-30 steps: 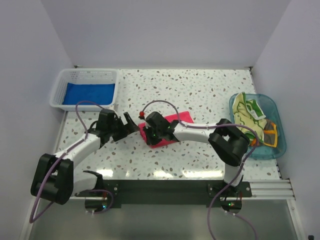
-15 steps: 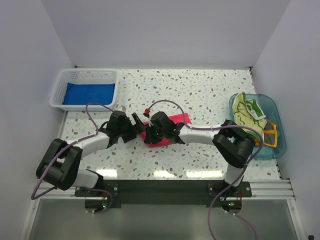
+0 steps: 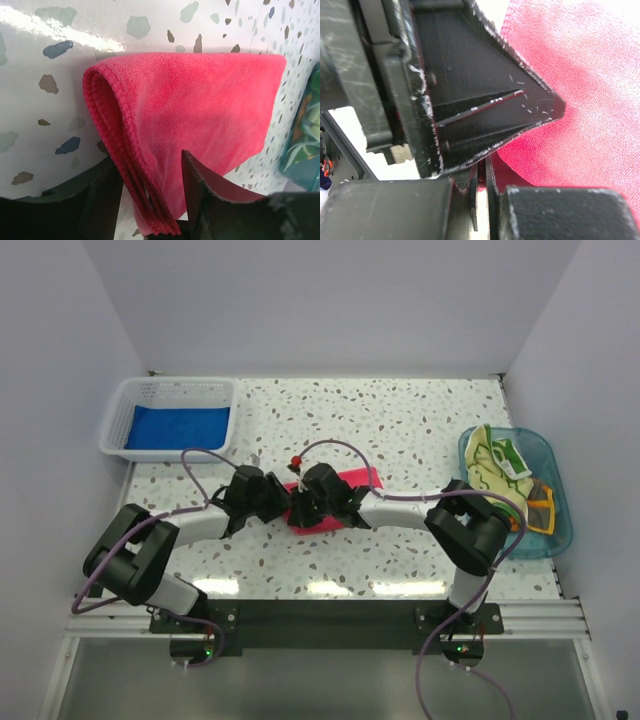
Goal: Fold and stack the towels
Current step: Neatly place the folded towel into the bin
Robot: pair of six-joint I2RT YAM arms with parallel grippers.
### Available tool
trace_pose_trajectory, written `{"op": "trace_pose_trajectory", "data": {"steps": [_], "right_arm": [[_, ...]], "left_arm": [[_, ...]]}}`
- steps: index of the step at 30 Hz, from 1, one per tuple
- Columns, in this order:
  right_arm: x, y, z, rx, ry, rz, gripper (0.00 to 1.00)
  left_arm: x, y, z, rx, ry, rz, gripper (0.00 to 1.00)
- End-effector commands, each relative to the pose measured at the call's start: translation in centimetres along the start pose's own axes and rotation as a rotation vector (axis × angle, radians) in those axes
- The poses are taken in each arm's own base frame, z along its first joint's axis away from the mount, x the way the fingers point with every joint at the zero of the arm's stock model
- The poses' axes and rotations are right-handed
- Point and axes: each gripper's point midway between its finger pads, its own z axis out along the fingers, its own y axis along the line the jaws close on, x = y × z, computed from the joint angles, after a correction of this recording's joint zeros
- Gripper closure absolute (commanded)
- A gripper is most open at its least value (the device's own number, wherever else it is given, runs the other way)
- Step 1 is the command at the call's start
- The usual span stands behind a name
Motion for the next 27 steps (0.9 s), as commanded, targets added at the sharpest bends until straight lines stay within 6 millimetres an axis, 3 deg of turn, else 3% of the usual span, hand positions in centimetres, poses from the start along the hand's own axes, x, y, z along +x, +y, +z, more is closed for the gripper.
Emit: {"op": "trace_pose_trajectory", "data": {"steps": [1, 6, 7, 9, 10, 11, 12, 17, 18, 19, 20, 21, 24, 25, 26, 27], "right_arm": [[-2.0, 1.7, -0.7, -0.065, -0.069, 0.002, 1.0], [-1.9, 1.5, -0.6, -0.057, -0.065, 0.0, 1.0], [-1.8, 1.4, -0.6, -0.055, -0.063, 0.0, 1.0], [-1.7, 1.3, -0.6, -0.051, -0.06, -0.001, 0.93], [-1.8, 1.3, -0.6, -0.05, -0.061, -0.003, 0.87], [-1.7, 1.2, -0.6, -0.048, -0.058, -0.004, 0.71], [-1.8, 1.3, -0.9, -0.044, -0.055, -0.008, 0.65], [-2.1, -0.1, -2.9, 0.057, -0.045, -0.064, 0.32], [-2.8, -0.2, -3.8, 0.075, -0.062, -0.075, 0.18], [-2.9, -0.6, -4.4, 0.099, -0.063, -0.094, 0.14], [-2.6, -1.6, -5.0, 0.143, -0.049, -0.098, 0.09], [-3.2, -1.8, -6.2, 0.155, -0.065, -0.114, 0.03], [-2.4, -3.4, -8.1, 0.223, -0.032, -0.144, 0.01], [-2.6, -3.5, -9.1, 0.232, -0.039, -0.156, 0.01], [-1.7, -4.0, -9.8, 0.256, -0.013, -0.166, 0.01], [-1.4, -4.3, -10.2, 0.264, -0.002, -0.181, 0.01]], "left_arm": [[1.9, 3.1, 0.3, -0.096, 0.032, -0.025, 0.47], [1.4, 3.3, 0.2, -0.115, 0.009, -0.01, 0.71], [1.1, 3.3, 0.1, -0.119, -0.001, 0.008, 0.8], [0.8, 3.4, 0.0, -0.138, -0.004, 0.03, 0.89], [0.3, 3.1, 0.0, -0.139, -0.017, 0.06, 1.0], [0.0, 2.9, -0.1, -0.141, -0.02, 0.076, 1.0], [0.1, 3.1, -0.2, -0.156, -0.01, 0.093, 1.0], [-3.8, 2.3, -0.5, -0.258, -0.085, 0.247, 1.0], [-4.1, 2.6, -0.8, -0.302, -0.075, 0.273, 1.0], [-6.4, 1.2, -1.0, -0.312, -0.125, 0.328, 1.0], [-7.3, 1.2, -0.8, -0.344, -0.13, 0.352, 1.0], [-8.9, 0.0, -1.1, -0.354, -0.141, 0.402, 1.0], [-11.8, 0.2, -1.4, -0.438, -0.158, 0.447, 1.0], [-14.1, -1.4, -1.9, -0.439, -0.205, 0.479, 1.0], [-15.2, -1.1, -1.8, -0.468, -0.21, 0.484, 1.0], [-17.1, -2.3, -2.5, -0.471, -0.233, 0.508, 1.0]]}}
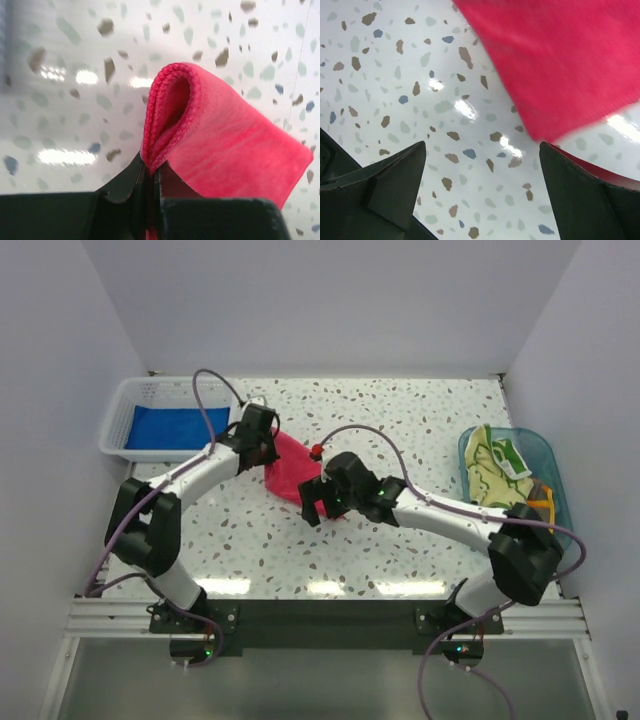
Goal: Fold and stack the towels
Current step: Neatly place the folded towel into the bin
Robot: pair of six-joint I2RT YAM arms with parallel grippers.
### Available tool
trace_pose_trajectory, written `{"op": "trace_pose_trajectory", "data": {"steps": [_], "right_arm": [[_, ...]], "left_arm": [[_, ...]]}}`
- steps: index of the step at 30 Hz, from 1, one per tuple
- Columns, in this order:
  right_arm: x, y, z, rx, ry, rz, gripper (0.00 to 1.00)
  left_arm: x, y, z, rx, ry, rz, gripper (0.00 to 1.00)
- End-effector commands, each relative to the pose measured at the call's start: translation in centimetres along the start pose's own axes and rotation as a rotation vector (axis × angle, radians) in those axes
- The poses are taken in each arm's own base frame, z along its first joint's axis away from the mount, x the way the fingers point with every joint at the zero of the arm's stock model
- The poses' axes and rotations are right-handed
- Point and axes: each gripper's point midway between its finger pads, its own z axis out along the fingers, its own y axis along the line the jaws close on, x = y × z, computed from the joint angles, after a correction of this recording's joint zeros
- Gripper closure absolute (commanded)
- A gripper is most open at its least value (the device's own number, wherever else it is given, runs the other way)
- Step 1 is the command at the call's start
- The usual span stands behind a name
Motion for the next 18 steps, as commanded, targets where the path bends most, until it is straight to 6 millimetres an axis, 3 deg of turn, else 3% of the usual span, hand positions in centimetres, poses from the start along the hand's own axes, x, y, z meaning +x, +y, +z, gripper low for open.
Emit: {"op": "trace_pose_trajectory", "data": {"steps": [1, 2, 5, 7, 8, 9, 18], "right_arm": [[1.7, -2.5, -2.7, 0.096, 0.056, -0.081, 0.01], [2.4, -3.0, -3.5, 0.111, 0.068, -0.09, 0.01], [3.5, -3.4, -4.9, 0.107, 0.069, -0.104, 0.01], [3.8, -3.8, -5.5, 0.117, 0.061, -0.106, 0.01], [4.1, -3.9, -5.9, 0.117, 0.06, -0.11, 0.01], [4.2, -4.0, -6.0, 0.12, 0.058, -0.111, 0.01], [5.4, -6.1, -6.0, 0.224, 0.111, -0.141, 0.01]], "left_arm": [[-5.9, 3.0, -0.8, -0.154, -0.07, 0.128, 1.0], [-8.0, 3.5, -0.9, -0.174, -0.085, 0.143, 1.0], [-10.9, 5.3, -0.4, -0.24, -0.097, 0.158, 1.0], [-13.9, 6.6, -1.1, -0.308, -0.136, 0.181, 1.0], [-14.0, 7.3, -0.7, -0.344, -0.117, 0.199, 1.0], [-15.8, 7.3, -1.2, -0.361, -0.149, 0.212, 1.0], [-21.6, 12.8, -1.9, -0.593, -0.172, 0.296, 1.0]]}}
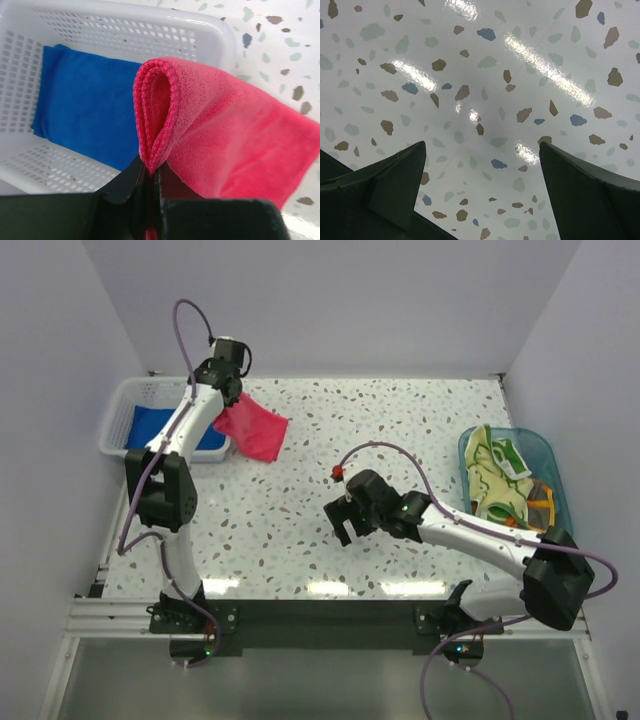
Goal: Fold and stack the towels
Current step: Neatly place the folded towel into the bin
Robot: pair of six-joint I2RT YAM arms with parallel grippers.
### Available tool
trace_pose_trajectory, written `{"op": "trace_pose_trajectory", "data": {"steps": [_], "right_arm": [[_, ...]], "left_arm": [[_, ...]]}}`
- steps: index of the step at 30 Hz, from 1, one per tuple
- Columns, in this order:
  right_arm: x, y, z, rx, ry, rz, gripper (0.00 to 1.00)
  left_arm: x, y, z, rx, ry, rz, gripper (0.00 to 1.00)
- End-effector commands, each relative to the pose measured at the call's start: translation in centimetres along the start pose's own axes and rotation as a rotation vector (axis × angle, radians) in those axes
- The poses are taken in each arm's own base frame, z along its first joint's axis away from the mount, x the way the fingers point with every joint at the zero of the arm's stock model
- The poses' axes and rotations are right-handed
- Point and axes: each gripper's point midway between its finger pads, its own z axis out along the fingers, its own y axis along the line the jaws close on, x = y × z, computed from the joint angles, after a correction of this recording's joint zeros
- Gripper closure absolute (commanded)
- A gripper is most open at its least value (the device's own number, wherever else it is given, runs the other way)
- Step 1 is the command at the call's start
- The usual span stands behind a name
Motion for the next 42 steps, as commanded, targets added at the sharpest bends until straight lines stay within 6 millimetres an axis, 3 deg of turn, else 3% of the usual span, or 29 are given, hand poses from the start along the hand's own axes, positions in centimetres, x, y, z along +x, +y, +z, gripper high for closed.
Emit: {"op": "trace_pose_trajectory", "data": {"steps": [1, 8, 18, 25, 26, 42], "right_arm": [[0.2, -1.2, -0.1, 0.062, 0.018, -0.028, 0.01], [0.4, -2.2, -0.2, 0.114, 0.055, -0.06, 0.01], [0.7, -2.5, 0.9, 0.125, 0.116, -0.08, 0.01], [0.8, -2.5, 1.5, 0.136, 0.133, -0.082, 0.01], [0.7, -2.5, 1.5, 0.135, 0.133, -0.082, 0.01], [0.9, -2.8, 2.3, 0.152, 0.193, -0.136, 0.01]], "left_arm": [[-2.4, 4.4, 0.5, -0.143, -0.016, 0.077, 1.0], [-5.0, 9.0, 1.1, -0.286, -0.037, 0.125, 0.98], [-4.1, 13.4, 4.1, -0.381, 0.005, 0.117, 0.96], [-3.9, 13.9, 5.7, -0.41, 0.001, 0.13, 0.96], [-3.6, 15.2, 6.1, -0.429, 0.014, 0.122, 0.96], [-2.5, 17.9, 9.2, -0.504, 0.005, 0.108, 0.93]]}}
